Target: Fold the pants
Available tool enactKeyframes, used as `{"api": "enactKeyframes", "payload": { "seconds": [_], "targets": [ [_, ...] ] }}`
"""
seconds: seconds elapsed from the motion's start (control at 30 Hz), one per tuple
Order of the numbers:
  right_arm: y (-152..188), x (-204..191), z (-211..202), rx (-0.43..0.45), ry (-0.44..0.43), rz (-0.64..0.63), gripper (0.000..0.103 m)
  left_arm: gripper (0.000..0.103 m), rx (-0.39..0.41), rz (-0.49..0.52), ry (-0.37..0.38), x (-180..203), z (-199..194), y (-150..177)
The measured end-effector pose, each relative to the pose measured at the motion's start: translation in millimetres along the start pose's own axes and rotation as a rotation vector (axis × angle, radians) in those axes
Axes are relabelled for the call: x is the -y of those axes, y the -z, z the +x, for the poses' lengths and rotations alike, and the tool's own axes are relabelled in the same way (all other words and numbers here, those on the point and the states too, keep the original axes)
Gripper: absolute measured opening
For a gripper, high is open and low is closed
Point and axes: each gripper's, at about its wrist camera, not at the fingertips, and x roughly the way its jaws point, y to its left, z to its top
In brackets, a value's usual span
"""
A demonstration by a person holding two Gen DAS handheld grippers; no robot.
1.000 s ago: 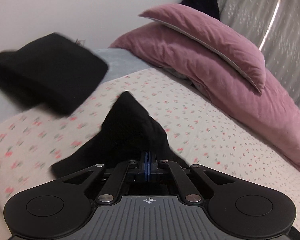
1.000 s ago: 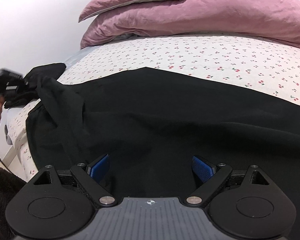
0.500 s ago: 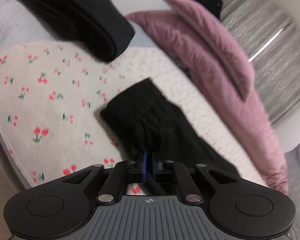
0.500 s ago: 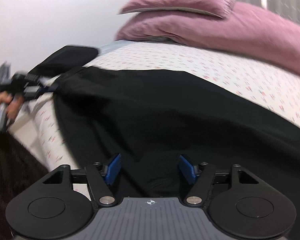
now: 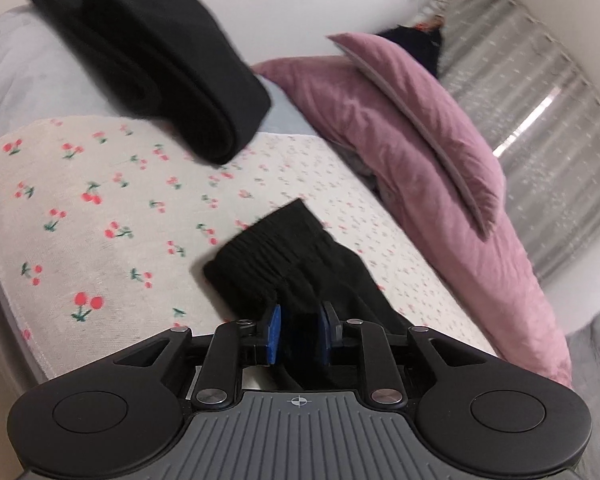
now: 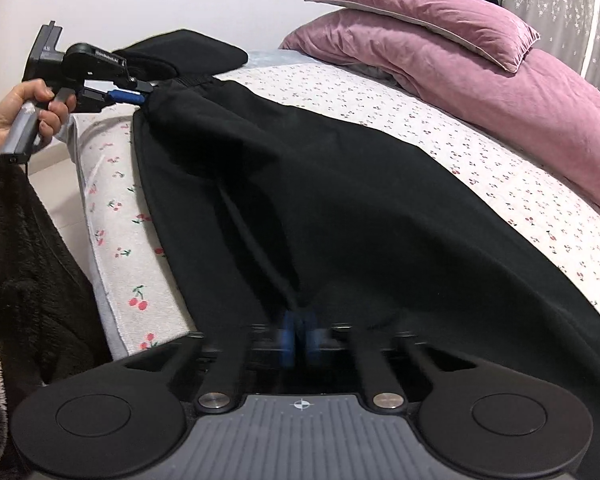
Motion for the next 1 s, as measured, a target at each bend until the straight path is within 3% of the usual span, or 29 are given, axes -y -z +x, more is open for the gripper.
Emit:
{"api": "enactKeyframes", "payload": {
  "seconds": [0.1,0.2,0.27,0.33,0.53,0.7,0.8,0.9,1.0],
  "targets": [
    [0.6,0.8,-12.4,0.037,-0.009,-0.002,0.000,0.021,0.023,-0.048,0.000,-5.1,-2.3,-1.8],
    [0.9,9.3,-37.8,0.102,-0.078,0.017,0.000,0.021,0.083,-0.053,-0.039,-5.2,-9.3,-3.3],
    [2.6,19.8,-52.7,0.136,-0.130,0.043,0.000,0.025,0.126,-0.034,-0.089,-4.9,-15.2,-5.0],
    [4.6,26.0,-58.7,0.144,-0.157,0.053,0.000,0.034,0.125,-0.037,-0.093,-7.7,-15.1,-8.8],
    [10.0,10.5,-37.3,0.035,-0.147,-0.001,0.000,0.035,0.082,-0.061,-0.100,-12.8,-0.2,-15.7],
    [10.7,1.3,-31.0,0.005,-0.135,-0.033,0.000,0.035,0.081,-0.032,-0.161,-10.3,11.0,-18.5],
    [9.5,5.5,-31.5,0.009,-0.136,-0.015,0.000,0.030,0.077,-0.040,-0.168,-12.2,14.1,-18.7],
    [9.1,5.6,-35.1,0.013,-0.152,-0.018,0.000,0.007,0.122,0.068,-0.191,0.6,9.8,-17.3],
    [9.4,6.9,-34.3,0.000,-0.184,-0.024,0.000,0.005,0.155,0.133,-0.212,10.4,1.2,-18.5]
  ]
}}
